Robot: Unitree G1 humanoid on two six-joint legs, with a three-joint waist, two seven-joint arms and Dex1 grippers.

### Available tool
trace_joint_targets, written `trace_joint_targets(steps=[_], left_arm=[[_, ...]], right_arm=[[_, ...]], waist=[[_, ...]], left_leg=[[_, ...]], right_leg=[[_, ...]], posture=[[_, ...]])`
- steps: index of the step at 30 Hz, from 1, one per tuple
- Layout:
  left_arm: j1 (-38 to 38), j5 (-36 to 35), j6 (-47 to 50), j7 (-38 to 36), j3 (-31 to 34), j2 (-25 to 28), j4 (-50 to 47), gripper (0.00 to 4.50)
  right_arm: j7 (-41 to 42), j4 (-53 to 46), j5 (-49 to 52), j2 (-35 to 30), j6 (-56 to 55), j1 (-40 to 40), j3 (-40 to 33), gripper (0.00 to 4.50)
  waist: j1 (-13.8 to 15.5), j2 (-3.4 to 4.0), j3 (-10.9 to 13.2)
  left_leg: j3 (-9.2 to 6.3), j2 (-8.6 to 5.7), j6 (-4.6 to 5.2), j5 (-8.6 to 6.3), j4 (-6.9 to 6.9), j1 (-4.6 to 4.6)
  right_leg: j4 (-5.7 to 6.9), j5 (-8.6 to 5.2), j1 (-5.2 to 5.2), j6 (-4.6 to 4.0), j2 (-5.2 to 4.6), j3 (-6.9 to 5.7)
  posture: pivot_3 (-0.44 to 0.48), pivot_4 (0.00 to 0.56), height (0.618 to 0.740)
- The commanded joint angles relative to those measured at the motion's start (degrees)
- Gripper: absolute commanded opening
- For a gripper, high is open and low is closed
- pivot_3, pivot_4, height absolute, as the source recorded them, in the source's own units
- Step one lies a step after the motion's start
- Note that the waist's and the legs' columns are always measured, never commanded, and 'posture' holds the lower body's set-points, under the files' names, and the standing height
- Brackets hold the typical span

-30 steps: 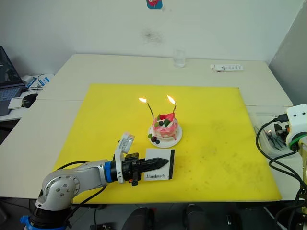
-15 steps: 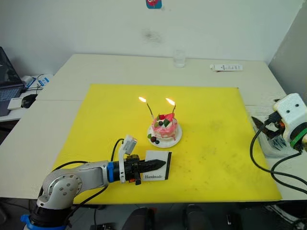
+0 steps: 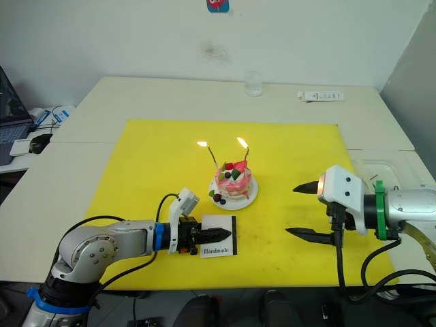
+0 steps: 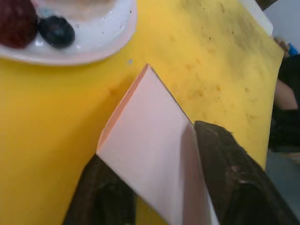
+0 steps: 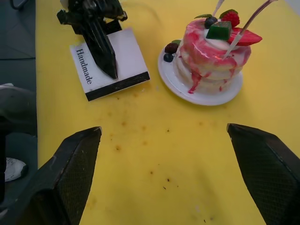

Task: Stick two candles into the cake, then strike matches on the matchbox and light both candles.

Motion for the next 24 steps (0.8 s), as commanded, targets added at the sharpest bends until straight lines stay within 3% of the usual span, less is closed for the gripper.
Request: trace_joint_targets(steps=[1,5,9,12,16,24], left_arm=[[-1.79,1.1,-0.18,-1.82,0.86,3.46,-4.84,3.19],[-1.95,1.42,-0.44,-3.24,2.56,6.81,-6.38,4.44],[-1.76,1.65,-2.03,-6.49,4.89,10.39,-7.27,4.48],[1.85,2.84,-5.49,-12.21,8.36,16.27,-8.35,4.48],[9.21,9.9,-19.46,-22.29,15.0,22.58,-6.25,4.48],[19.84,25.46,-40.43,-22.44,23.99,22.01,-2.11,4.48]], right_arm=[[-1.1,-1.22,0.46,0.24,-0.1,-0.79,0.18,4.5],[-1.41,-1.08,0.42,0.25,-0.46,-0.67,0.7,4.5],[-1.54,-0.49,-0.74,0.19,-1.73,-0.94,0.88,4.5],[-2.49,0.16,-1.29,1.6,-3.82,-1.64,-0.25,4.5],[-2.8,2.14,-2.34,2.43,-7.17,-1.75,-3.56,4.5],[6.37,8.02,-1.91,-2.26,-12.6,2.71,-14.21,4.5]], waist=[[0.0,0.0,0.0],[-0.03,-0.03,0.02],[-0.02,-0.04,0.02],[-0.16,-0.05,0.03],[-0.23,0.01,0.11],[0.83,0.02,0.12]], left_leg=[[0.0,0.0,0.0,0.0,0.0,-0.01],[0.02,0.0,0.0,0.0,0.0,-0.01],[0.0,0.01,0.0,0.0,0.0,-0.01],[0.02,0.04,0.0,0.0,-0.01,0.0],[0.02,0.06,0.0,0.0,-0.06,0.01],[0.14,0.02,0.0,-0.01,-0.08,-0.02]], right_leg=[[0.0,0.0,-0.01,0.0,-0.01,0.0],[-0.01,0.0,-0.02,0.0,-0.03,0.0],[-0.01,0.0,-0.02,0.0,-0.04,-0.02],[-0.01,0.0,-0.03,0.0,-0.06,0.0],[-0.01,-0.04,-0.07,-0.06,-0.13,-0.02],[-0.1,-0.09,-0.07,-0.15,-0.32,-0.01]], posture=[[0.0,0.15,0.74],[0.0,0.15,0.74],[0.0,0.15,0.74],[0.0,0.15,0.74],[0.0,0.15,0.74],[0.0,0.15,0.74]])
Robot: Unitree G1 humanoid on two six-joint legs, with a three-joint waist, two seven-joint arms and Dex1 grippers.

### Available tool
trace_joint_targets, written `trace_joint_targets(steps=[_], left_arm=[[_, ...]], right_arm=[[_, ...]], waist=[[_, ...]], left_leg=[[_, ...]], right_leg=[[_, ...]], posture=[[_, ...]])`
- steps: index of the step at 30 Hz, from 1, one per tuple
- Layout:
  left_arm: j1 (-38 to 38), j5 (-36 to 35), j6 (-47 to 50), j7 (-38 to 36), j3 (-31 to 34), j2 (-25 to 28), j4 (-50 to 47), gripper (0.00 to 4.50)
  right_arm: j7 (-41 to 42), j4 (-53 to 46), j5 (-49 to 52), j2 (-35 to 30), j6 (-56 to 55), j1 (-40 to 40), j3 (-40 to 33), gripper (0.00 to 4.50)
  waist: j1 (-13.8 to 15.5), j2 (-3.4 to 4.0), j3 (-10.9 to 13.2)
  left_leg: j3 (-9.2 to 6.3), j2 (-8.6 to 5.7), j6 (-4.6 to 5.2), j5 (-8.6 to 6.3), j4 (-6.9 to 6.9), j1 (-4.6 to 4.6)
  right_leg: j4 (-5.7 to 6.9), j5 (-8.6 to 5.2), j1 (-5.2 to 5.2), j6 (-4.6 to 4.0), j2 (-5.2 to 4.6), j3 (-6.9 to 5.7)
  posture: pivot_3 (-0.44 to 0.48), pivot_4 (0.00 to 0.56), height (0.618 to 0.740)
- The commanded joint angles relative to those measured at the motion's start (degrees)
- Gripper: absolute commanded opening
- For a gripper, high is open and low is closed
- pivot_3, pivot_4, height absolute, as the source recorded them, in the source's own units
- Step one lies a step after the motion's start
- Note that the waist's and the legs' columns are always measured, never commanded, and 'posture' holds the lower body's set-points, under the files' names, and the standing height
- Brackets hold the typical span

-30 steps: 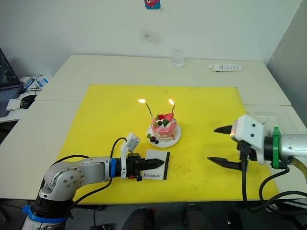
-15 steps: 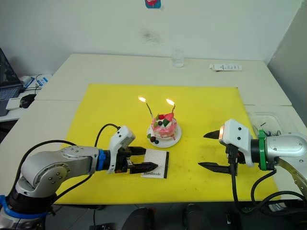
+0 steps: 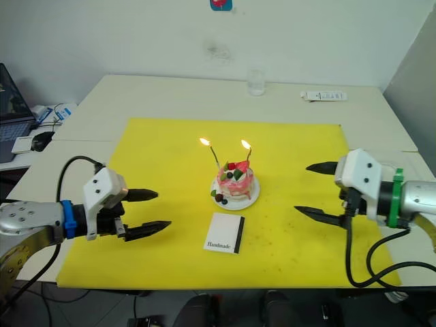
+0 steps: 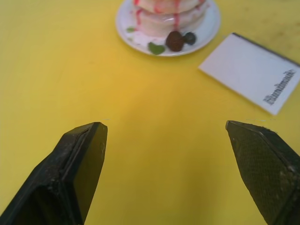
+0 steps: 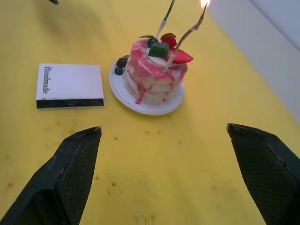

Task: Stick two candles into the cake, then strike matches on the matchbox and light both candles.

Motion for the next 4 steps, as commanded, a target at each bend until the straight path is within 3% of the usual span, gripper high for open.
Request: trace_joint_targets(steps=[1,4], left_arm=[[0.42,3.4,-7.59,-1.41,4.68,-1.01,2.52,4.48],[0.28,1.76,-7.56,-2.33,6.63,-2.14,3.52,4.48]], right_arm=[[4.95,1.79,1.39,-2.42,-2.07,0.74,-5.64,4.5],[6.6,2.66,1.8,-3.18,-1.99,1.23,-6.46,4.5]], waist=[[0.38,0.0,0.0],[0.5,0.0,0.0]], left_leg=[[-0.01,0.01,0.0,0.0,0.01,0.0],[-0.02,0.04,0.0,0.0,0.02,0.02]], right_leg=[[0.0,0.0,0.01,0.0,0.0,-0.02],[0.05,0.01,0.0,-0.01,0.01,-0.05]], posture=[[0.0,0.15,0.74],[0.0,0.15,0.74]])
